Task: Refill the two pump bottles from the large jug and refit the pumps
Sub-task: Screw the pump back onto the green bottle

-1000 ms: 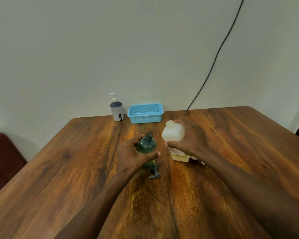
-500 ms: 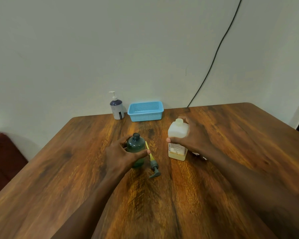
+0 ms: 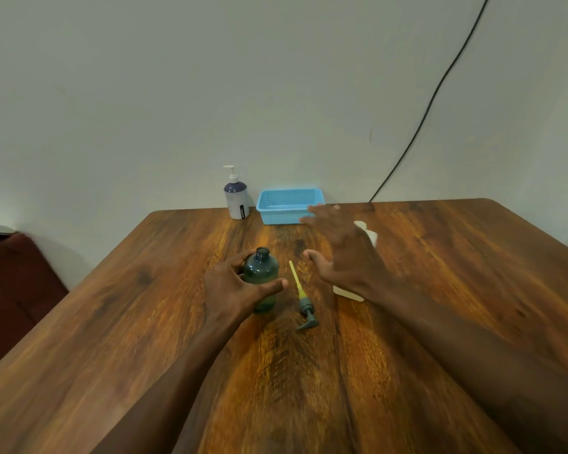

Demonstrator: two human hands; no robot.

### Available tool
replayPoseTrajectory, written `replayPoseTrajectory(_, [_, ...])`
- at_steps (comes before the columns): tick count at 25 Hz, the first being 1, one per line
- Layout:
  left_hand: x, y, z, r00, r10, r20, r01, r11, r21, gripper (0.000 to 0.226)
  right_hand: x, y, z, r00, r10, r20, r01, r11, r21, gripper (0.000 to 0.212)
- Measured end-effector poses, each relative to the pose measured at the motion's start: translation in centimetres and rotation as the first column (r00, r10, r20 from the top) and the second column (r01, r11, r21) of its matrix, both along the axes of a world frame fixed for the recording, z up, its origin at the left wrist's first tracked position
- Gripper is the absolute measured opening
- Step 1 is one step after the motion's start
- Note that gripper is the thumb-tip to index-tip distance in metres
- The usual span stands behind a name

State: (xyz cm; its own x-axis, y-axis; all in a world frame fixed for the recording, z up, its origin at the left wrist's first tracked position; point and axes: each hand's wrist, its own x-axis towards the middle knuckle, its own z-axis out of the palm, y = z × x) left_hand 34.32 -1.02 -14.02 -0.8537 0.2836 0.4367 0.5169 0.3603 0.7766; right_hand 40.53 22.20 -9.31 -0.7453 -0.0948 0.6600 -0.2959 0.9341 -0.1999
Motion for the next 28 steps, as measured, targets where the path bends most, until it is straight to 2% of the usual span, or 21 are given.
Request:
replayPoseTrajectory(1, [-0.1,-0.5,-0.1,1.0,0.009,0.001,-0.009,1.0,0.002,0.076,-0.2,-0.7,-0.3,0.992,0.104,0.074,-0.105,0.995,0.002,0.05])
replayPoseTrajectory(2, [-0.3,-0.9,-0.2,1.0,0.021,-0.002,-0.021,1.0,0.001,0.076,-0.5,-1.1,-0.8,0.961,0.171,0.215,-0.179,0.984,0.019,0.042])
replayPoseTrajectory(3, [-0.5,-1.4,-0.4,0.999,0.034,-0.007,-0.034,0.999,0.003,0.076,-0.8,-1.4,-1.3,0.901,0.174,0.398,-0.218,0.974,0.069,0.04])
replayPoseTrajectory(4, [-0.7,-1.9,-0.6,0.999,0.046,-0.017,-0.046,0.999,0.004,0.076,-1.1,-1.8,-1.6,0.816,0.107,0.568,-0.239,0.957,0.163,0.039])
replayPoseTrajectory(5, [-0.7,-2.4,-0.7,0.998,0.053,-0.025,-0.053,0.999,0.008,0.074,-1.5,-2.1,-2.3,0.739,0.015,0.674,-0.275,0.919,0.281,0.039])
replayPoseTrajectory(7, [-0.7,-2.9,-0.7,0.998,0.061,-0.025,-0.061,0.998,0.01,0.073,-2.1,-2.5,-3.2,0.675,-0.087,0.732,-0.338,0.846,0.412,0.038])
replayPoseTrajectory(10, [-0.3,-3.3,-0.6,0.996,0.084,-0.026,-0.084,0.996,0.004,0.073,-2.5,-2.9,-3.2,0.675,-0.072,0.734,-0.29,0.889,0.354,0.032])
replayPoseTrajectory(12, [-0.1,-3.5,-0.7,0.996,0.091,-0.022,-0.091,0.996,0.0,0.074,-2.8,-2.6,-2.8,0.729,0.013,0.684,-0.238,0.942,0.236,0.028])
replayPoseTrajectory(14, [0.1,-3.6,-0.7,0.995,0.097,-0.025,-0.097,0.995,0.0,0.072,-2.8,-2.8,-2.1,0.831,0.203,0.518,-0.222,0.975,-0.027,0.027])
replayPoseTrajectory(17, [0.4,-3.3,-0.7,0.994,0.109,-0.006,-0.109,0.994,0.004,0.073,-2.7,-3.7,-0.2,0.93,0.302,0.209,-0.225,0.918,-0.326,0.028])
replayPoseTrajectory(20, [0.4,-2.8,-0.9,0.995,0.096,0.01,-0.096,0.995,-0.002,0.073,-2.3,-5.1,1.9,0.944,0.318,0.089,-0.242,0.848,-0.471,0.032])
replayPoseTrajectory(23, [0.4,-2.5,-1.0,0.995,0.098,0.014,-0.098,0.995,-0.027,0.078,-2.2,-5.6,3.0,0.935,0.355,-0.002,-0.28,0.735,-0.617,0.038])
replayPoseTrajectory(28, [0.4,-2.2,-0.8,0.994,0.099,0.036,-0.095,0.992,-0.082,0.081,-1.7,-5.5,4.4,0.927,0.358,-0.112,-0.326,0.62,-0.714,0.041])
